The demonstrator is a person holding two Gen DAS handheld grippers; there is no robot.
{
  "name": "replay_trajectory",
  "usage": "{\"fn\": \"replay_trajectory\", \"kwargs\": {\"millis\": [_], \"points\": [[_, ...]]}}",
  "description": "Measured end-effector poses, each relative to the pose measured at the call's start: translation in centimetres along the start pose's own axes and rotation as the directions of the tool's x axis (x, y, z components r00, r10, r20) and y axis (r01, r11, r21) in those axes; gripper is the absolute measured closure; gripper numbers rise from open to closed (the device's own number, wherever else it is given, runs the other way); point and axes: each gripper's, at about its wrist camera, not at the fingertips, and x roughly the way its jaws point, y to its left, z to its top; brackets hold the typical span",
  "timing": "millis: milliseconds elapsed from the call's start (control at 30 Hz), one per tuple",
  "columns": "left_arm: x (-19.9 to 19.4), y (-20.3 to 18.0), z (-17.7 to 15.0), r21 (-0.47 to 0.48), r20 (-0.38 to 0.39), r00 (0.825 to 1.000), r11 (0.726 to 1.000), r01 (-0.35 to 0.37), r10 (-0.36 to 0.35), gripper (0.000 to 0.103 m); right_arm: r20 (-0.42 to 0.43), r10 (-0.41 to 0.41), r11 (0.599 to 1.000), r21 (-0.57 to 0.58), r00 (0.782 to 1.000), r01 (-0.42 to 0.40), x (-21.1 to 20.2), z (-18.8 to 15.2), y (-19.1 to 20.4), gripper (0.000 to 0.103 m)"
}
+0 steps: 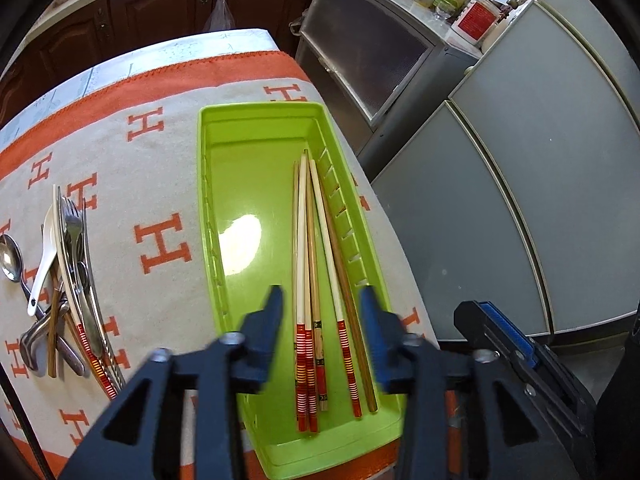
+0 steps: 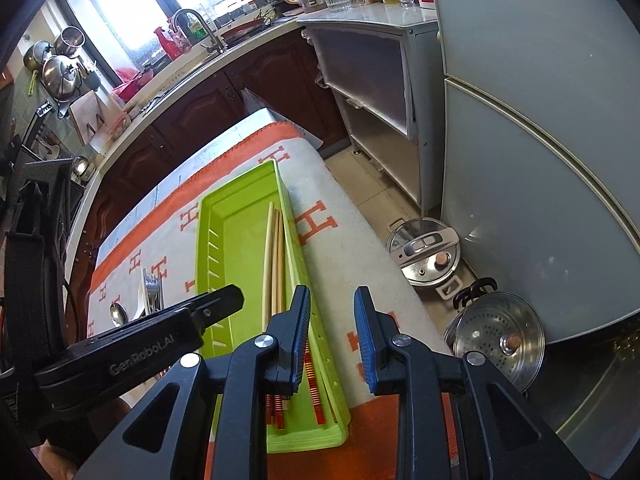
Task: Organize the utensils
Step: 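Grasp a white red-striped chopstick with the left tool and lower it into the green tray, then grasp a thin metal chopstick from the pile with the right tool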
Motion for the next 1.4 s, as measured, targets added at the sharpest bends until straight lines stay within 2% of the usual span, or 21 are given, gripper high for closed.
{"fn": "replay_trajectory", "kwargs": {"millis": [33,133,233,333,567,800,900,1000,1067,1100,1200,1267,1400], "points": [[-0.3,0.0,-0.1,0.004,0.013,1.0,1.0,-0.006,0.006,0.051,0.001,-0.005,1.0,-0.003,1.0,0.005,0.0,-0.1,0.2,0.08],[-1.3,0.0,-0.6,0.033,0.044,0.999,0.999,-0.033,0.032,0.047,0.0,-0.007,1.0,-0.007,1.0,0.007,0.3,-0.2,0.6,0.08],[-2.4,0.7,-1.4,0.037,0.063,0.997,0.998,-0.053,0.05,0.038,-0.002,-0.003,1.0,-0.014,1.0,0.003,0.4,-0.4,1.1,0.08],[-3.7,1.8,-2.4,0.041,0.095,0.992,0.995,-0.091,0.087,0.034,-0.008,0.004,1.0,-0.022,1.0,-0.004,0.6,-0.7,1.7,0.08],[-7.1,6.2,-5.0,0.021,0.152,0.964,0.974,-0.224,0.218,0.034,-0.026,0.028,0.996,-0.086,0.999,-0.03,1.0,-1.7,4.5,0.08],[-10.2,13.5,-6.9,-0.106,0.146,0.949,0.958,-0.267,0.281,0.035,-0.059,0.067,0.977,-0.197,0.996,-0.078,1.6,-3.1,9.5,0.08],[-11.0,16.8,-7.6,-0.177,0.129,0.947,0.946,-0.271,0.296,0.044,-0.066,0.087,0.958,-0.269,0.994,-0.102,1.8,-3.6,12.6,0.08],[-11.6,19.6,-8.3,-0.243,0.11,0.958,0.942,-0.232,0.264,0.054,-0.109,0.125,0.933,-0.325,0.986,-0.154,2.8,-4.1,15.7,0.08],[-11.5,21.1,-8.6,-0.275,0.096,0.965,0.939,-0.209,0.243,0.066,-0.178,0.161,0.916,-0.339,0.971,-0.214,4.1,-4.4,17.6,0.08],[-11.4,21.4,-8.7,-0.283,0.091,0.968,0.938,-0.201,0.235,0.068,-0.22,0.18,0.905,-0.345,0.959,-0.249,4.9,-4.5,18.6,0.08],[-10.9,22.4,-9.1,-0.304,0.079,0.976,0.937,-0.171,0.204,0.079,-0.348,0.215,0.877,-0.343,0.913,-0.337,7.6,-5.0,21.1,0.08],[-10.3,22.8,-9.0,-0.315,0.065,0.982,0.937,-0.149,0.178,0.087,-0.388,0.206,0.87,-0.348,0.898,-0.35,9.4,-5.2,22.1,0.08],[-8.8,23.4,-8.8,-0.334,0.037,0.993,0.938,-0.094,0.113,0.092,-0.451,0.154,0.868,-0.364,0.879,-0.339,13.4,-5.9,23.9,0.082]]}}
